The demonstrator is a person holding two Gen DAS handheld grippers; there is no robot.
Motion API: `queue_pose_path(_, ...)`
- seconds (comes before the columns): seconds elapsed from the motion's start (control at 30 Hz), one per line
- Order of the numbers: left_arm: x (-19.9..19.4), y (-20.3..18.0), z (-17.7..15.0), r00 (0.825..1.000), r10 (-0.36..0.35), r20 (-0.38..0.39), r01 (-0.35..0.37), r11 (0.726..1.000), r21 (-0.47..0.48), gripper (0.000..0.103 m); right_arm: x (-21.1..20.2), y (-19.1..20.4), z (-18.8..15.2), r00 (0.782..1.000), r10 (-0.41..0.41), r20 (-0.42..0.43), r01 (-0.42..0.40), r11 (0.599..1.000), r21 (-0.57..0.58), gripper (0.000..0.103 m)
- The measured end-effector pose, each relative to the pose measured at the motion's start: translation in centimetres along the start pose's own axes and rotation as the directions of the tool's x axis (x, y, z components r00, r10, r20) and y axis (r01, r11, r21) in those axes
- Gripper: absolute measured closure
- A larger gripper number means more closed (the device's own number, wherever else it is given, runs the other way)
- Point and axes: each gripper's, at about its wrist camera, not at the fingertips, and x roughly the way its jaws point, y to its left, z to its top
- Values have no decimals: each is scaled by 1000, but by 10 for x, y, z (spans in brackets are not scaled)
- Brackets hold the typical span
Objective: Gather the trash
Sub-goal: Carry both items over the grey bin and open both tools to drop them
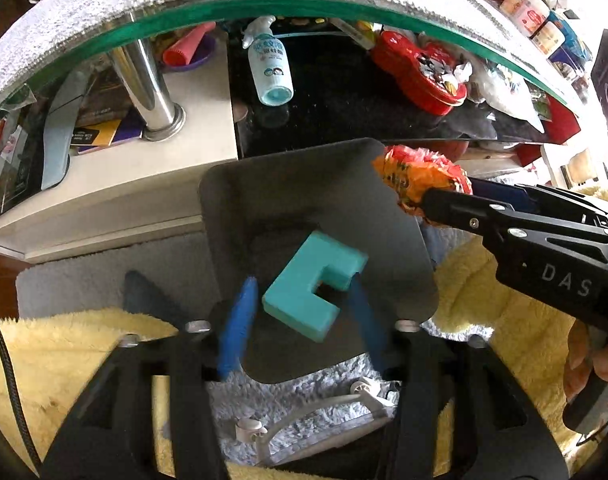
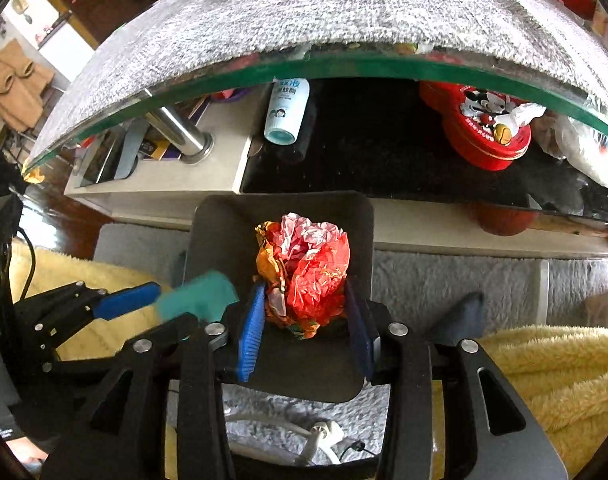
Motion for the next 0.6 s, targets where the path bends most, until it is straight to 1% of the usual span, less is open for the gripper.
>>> queue_pose_path(0.03, -1, 0, 1, 1000, 3, 6, -3, 1000, 1, 40, -1, -1, 1, 1000, 2, 1, -2, 1000, 3, 50)
queue_pose_path(0.27, -9, 4, 6, 1000, 13, 22, -13, 1000, 2, 39, -10, -6, 8, 1000, 4, 26, -5, 1000, 24, 46)
queue_pose_path(0.33, -14, 5, 7, 999, 14, 30, -14, 1000, 0, 38, -14, -8, 10, 999, 6, 37, -7, 1000, 29, 42)
queue_pose_path(0.4, -21, 7, 10, 999, 12, 45, -12, 1000, -3, 37, -22, -10, 12, 998, 3, 55, -4, 999, 34, 39)
queue_pose_path(0.47, -31, 9, 14, 997, 16, 69, -16, 1000, -6, 36, -33, -13, 16, 997, 1, 80, -4, 999, 37, 38)
queue_pose_path(0.57, -46, 11, 22, 994, 26, 105, -25, 1000, -11, 30, -51, -17, 25, 992, -6, 124, 0, 999, 44, 35)
queue_pose_path(0.6, -52, 13, 26, 992, 30, 119, -29, 1000, -12, 29, -58, -18, 28, 990, -8, 144, 2, 999, 47, 32)
